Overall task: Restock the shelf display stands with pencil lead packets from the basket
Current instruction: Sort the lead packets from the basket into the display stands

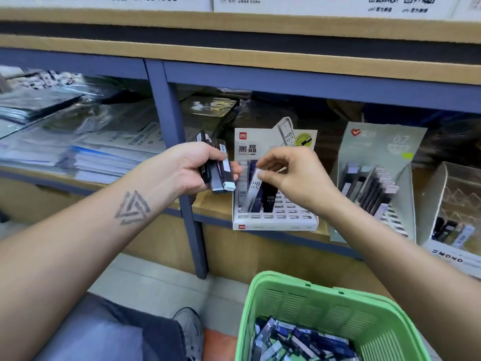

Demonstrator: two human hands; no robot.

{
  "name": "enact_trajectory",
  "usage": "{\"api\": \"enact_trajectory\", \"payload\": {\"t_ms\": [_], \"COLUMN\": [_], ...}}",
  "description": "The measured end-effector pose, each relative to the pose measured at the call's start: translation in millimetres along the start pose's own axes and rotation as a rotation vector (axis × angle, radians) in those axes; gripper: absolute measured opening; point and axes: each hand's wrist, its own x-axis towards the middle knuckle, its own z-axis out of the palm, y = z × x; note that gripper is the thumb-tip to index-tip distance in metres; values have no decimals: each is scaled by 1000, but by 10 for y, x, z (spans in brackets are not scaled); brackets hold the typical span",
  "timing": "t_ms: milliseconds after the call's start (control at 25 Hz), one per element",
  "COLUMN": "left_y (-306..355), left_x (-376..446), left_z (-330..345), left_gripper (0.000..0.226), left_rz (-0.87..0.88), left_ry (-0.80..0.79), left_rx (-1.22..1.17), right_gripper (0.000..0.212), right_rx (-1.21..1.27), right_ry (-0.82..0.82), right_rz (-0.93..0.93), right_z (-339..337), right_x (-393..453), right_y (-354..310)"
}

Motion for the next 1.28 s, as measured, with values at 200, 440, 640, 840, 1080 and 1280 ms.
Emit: {"api": "enact_trajectory", "payload": {"t_ms": [200, 440, 640, 840, 1080, 1280], "left_y": [-3, -46, -76, -123, -146, -137], "left_x": [-34, -7, 3, -26, -73, -112], "left_z": [-222, -288, -296, -309, -238, -149], "left_gripper": [24, 28, 24, 13, 24, 21], "left_rz": [19, 4, -8, -42, -24, -2], "left_ry": [27, 2, -15, -77, -136, -133], "left_rx": [-16, -8, 19, 33, 20, 9], "right_gripper": [8, 9, 15, 23, 40, 42], "right_rx": [-239, -316, -551, -549, 426, 604], "right_ry": [-16, -64, -45, -74, -254, -172], "right_rz": [-142, -164, -242, -207, 363, 451], "right_z": [339, 447, 480, 456, 304, 367], "right_x": [17, 38, 92, 57, -93, -160], "right_y": [-18, 38, 51, -18, -412, -401]}}
